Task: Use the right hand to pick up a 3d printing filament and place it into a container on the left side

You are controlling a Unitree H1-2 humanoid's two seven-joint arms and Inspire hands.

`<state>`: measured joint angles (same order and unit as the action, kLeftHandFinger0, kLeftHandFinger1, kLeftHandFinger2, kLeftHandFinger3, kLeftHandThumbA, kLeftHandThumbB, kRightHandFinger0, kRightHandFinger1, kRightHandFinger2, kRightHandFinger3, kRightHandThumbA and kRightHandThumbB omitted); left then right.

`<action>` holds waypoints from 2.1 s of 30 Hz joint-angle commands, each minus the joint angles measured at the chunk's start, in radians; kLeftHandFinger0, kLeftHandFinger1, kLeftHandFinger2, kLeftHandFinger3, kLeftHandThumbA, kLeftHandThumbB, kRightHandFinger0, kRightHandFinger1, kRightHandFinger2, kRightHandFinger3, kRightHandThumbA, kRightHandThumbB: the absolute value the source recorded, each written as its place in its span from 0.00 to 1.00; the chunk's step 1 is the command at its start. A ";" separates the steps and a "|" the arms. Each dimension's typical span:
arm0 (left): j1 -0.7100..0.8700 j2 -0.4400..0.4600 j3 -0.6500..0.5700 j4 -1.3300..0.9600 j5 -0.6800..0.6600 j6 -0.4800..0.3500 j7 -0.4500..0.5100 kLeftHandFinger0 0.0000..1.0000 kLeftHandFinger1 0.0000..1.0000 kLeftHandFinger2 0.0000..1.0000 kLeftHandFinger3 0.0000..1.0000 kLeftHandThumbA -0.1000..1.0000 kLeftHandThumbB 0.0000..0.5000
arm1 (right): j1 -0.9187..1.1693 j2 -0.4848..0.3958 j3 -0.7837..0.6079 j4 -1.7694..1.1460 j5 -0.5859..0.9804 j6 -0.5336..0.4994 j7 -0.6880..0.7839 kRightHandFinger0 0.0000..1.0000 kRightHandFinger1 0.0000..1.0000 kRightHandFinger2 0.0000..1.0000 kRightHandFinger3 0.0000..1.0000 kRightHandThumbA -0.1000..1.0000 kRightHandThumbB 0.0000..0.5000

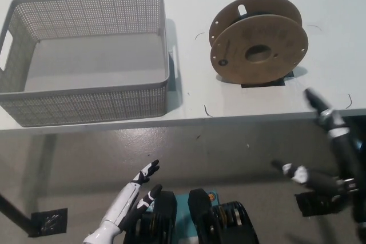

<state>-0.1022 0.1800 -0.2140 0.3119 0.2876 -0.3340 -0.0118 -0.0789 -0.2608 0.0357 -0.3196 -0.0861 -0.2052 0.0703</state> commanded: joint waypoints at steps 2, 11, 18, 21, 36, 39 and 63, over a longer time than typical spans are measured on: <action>-0.011 0.013 0.009 -0.030 0.022 -0.063 0.019 1.00 1.00 1.00 1.00 1.00 0.37 | -0.168 -0.234 -0.150 -0.245 0.149 0.204 0.075 1.00 1.00 1.00 1.00 1.00 0.56; 0.000 0.015 0.021 -0.016 0.017 -0.079 0.027 1.00 1.00 1.00 1.00 1.00 0.40 | -0.729 -0.529 -0.064 -0.018 0.106 0.628 0.282 1.00 1.00 1.00 1.00 1.00 0.79; 0.004 0.014 0.021 -0.011 0.014 -0.075 0.022 1.00 1.00 1.00 1.00 1.00 0.38 | -1.063 -0.584 0.168 0.332 0.023 0.675 0.587 1.00 1.00 1.00 1.00 0.99 0.69; 0.002 0.016 0.019 -0.005 0.014 -0.082 0.021 1.00 1.00 1.00 1.00 1.00 0.35 | -1.178 -0.553 0.250 0.505 -0.022 0.675 0.680 1.00 1.00 1.00 1.00 0.97 0.73; 0.047 0.005 0.011 0.001 0.014 -0.105 0.027 1.00 1.00 1.00 1.00 1.00 0.37 | -1.456 -0.348 0.555 0.955 -0.078 0.608 0.899 1.00 1.00 1.00 1.00 1.00 0.69; 0.047 0.005 0.013 -0.001 0.009 -0.105 0.024 1.00 1.00 1.00 1.00 1.00 0.39 | -1.510 -0.294 0.576 1.068 -0.080 0.585 0.904 1.00 1.00 1.00 1.00 1.00 0.72; 0.023 0.016 0.013 -0.025 0.019 -0.084 0.002 1.00 1.00 1.00 1.00 1.00 0.41 | -1.665 -0.080 0.648 1.649 -0.222 0.400 0.799 1.00 1.00 1.00 1.00 1.00 0.86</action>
<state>-0.0624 0.1830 -0.2087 0.3218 0.3015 -0.3759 -0.0141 -1.6743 -0.3415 0.7046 1.3110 -0.2614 0.2285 0.8896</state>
